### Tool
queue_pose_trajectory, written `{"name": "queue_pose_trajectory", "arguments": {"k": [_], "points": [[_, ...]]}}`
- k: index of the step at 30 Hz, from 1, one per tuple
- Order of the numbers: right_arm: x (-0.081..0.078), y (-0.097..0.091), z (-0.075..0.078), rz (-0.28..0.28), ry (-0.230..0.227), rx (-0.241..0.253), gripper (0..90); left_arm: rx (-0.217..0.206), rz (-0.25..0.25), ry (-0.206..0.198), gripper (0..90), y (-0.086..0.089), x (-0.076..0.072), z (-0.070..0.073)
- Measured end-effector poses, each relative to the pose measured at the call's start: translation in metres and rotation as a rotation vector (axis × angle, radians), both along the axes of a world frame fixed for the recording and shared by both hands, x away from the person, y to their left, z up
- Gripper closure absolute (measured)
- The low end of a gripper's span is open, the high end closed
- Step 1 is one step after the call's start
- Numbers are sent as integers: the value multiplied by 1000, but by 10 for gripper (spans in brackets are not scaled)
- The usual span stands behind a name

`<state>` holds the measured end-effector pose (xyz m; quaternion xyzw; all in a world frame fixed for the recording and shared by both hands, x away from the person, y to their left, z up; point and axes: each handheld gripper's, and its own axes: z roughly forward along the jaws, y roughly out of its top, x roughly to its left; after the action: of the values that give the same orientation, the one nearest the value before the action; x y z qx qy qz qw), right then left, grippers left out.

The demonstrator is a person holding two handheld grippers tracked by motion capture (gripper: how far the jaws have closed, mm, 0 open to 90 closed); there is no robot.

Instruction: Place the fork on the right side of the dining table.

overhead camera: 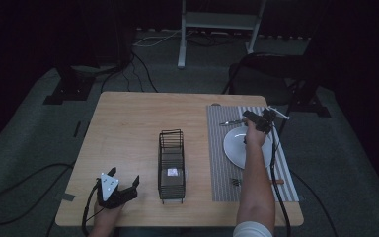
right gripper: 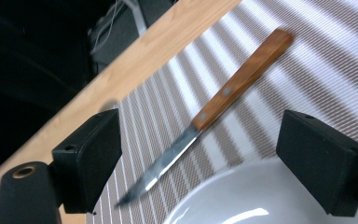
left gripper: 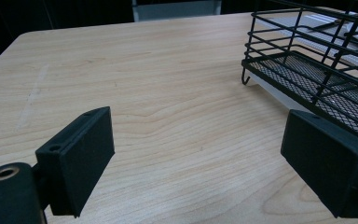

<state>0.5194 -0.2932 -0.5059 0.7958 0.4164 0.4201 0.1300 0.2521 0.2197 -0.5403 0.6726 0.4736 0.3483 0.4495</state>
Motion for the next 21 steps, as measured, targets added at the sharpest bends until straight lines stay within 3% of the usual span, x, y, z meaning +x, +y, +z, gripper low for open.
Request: {"name": "queue_pose_trajectory", "arguments": {"k": [1,6,7,9,11,17,21], "points": [[-1,10,0,33,9,-35,127,0,0,0,95,0,0,0],[0,32,2,112,32,-113,127,-2,1,1,95,0,0,0],[1,44,3,152,44,-134,127,-2,1,2,95,0,0,0],[3,54,2,192,44,-126,128,-3,2,3,95,0,0,0],[5,65,1,225,54,-154,129,-4,1,2,95,0,0,0],[9,96,-2,308,85,-236,136,-5,-1,3,95,1,0,0],[12,116,-7,326,115,-292,138,-4,-3,3,95,1,0,0]]}}
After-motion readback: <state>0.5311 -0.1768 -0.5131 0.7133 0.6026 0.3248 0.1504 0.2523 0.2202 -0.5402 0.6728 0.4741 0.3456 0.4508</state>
